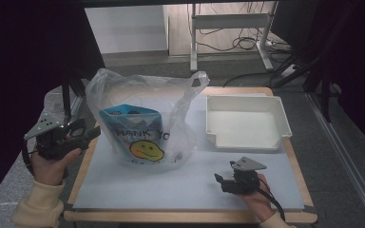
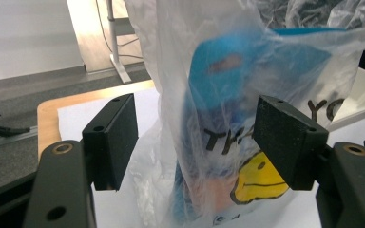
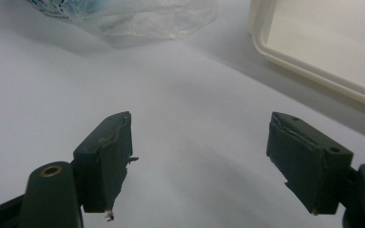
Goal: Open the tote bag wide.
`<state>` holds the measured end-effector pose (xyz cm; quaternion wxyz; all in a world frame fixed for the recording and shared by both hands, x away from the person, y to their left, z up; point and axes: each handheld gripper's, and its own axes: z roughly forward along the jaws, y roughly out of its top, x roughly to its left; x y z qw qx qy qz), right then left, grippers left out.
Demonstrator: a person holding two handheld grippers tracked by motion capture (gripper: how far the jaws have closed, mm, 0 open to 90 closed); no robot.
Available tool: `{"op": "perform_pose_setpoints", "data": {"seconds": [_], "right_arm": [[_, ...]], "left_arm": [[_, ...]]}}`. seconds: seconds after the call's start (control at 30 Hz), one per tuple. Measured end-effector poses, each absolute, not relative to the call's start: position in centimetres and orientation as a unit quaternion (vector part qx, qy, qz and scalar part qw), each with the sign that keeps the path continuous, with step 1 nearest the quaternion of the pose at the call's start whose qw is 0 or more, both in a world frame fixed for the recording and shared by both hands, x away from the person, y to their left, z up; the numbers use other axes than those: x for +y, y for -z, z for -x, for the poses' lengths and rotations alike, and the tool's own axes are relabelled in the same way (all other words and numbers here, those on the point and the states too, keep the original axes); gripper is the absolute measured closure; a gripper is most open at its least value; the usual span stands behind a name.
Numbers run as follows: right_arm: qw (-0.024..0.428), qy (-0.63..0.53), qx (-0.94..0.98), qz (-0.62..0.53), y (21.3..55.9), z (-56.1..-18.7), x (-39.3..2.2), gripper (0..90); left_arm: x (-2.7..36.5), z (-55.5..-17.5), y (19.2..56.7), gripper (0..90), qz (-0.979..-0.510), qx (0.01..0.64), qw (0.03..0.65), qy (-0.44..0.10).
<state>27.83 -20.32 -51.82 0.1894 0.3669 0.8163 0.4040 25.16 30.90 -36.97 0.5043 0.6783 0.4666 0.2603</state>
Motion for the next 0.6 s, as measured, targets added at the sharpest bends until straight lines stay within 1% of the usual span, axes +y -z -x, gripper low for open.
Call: {"op": "perform_pose_setpoints", "data": {"seconds": [0.33, 0.6], "right_arm": [[0.187, -0.402, 0.815, -0.372, 51.9, -27.9, -20.4, 23.6], [0.187, -0.4, 0.817, -0.372, 51.9, -27.9, -20.4, 23.6]], "left_arm": [[31.4, -25.9, 35.0, 31.9, -0.666, 0.471, 0.507, -0.28], [31.4, -27.4, 34.1, 36.2, -0.664, 0.476, 0.503, -0.282]]}}
